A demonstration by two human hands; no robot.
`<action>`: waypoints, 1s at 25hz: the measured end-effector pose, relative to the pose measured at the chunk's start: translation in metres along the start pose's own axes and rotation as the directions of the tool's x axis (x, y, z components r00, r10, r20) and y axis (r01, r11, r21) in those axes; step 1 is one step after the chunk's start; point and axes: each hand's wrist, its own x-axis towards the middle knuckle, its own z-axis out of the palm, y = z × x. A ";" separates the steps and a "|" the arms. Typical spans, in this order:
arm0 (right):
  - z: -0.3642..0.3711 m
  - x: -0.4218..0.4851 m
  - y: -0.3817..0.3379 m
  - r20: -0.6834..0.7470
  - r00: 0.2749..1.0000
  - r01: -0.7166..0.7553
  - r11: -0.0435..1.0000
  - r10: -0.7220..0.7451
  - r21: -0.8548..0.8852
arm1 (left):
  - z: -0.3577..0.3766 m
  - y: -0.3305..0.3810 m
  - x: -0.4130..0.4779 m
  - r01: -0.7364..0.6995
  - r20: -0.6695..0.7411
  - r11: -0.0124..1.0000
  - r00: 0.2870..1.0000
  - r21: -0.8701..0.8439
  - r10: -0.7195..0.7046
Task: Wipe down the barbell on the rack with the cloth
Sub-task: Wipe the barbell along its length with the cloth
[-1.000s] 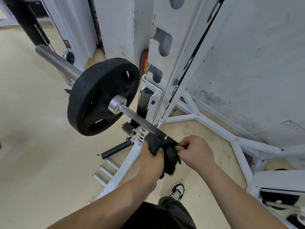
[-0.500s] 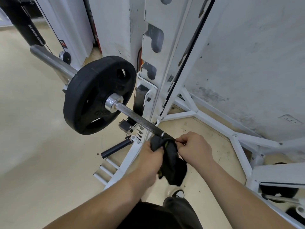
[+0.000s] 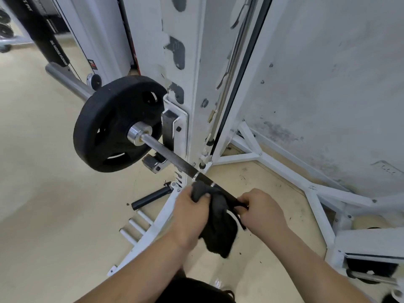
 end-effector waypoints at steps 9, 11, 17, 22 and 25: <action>0.001 0.004 0.004 -0.013 1.000 -0.010 0.997 0.011 0.076 | -0.009 0.021 0.069 -0.448 0.295 0.221 0.816 0.866 0.498; -0.001 0.005 0.003 -0.017 0.999 -0.028 0.996 0.029 0.082 | 0.004 0.012 0.054 -0.596 0.481 0.125 0.739 0.793 0.472; 0.001 0.004 0.007 -0.032 0.999 -0.036 0.993 0.040 0.111 | -0.023 0.023 0.085 -0.629 0.551 0.036 0.706 0.777 0.446; 0.002 0.004 0.009 -0.032 0.998 -0.051 0.989 0.056 0.137 | 0.023 -0.009 0.049 -0.763 0.673 -0.014 0.561 0.646 0.482; -0.004 -0.009 0.024 -0.050 0.998 -0.032 0.987 0.040 0.158 | -0.012 0.017 0.081 -0.744 0.695 -0.100 0.555 0.660 0.458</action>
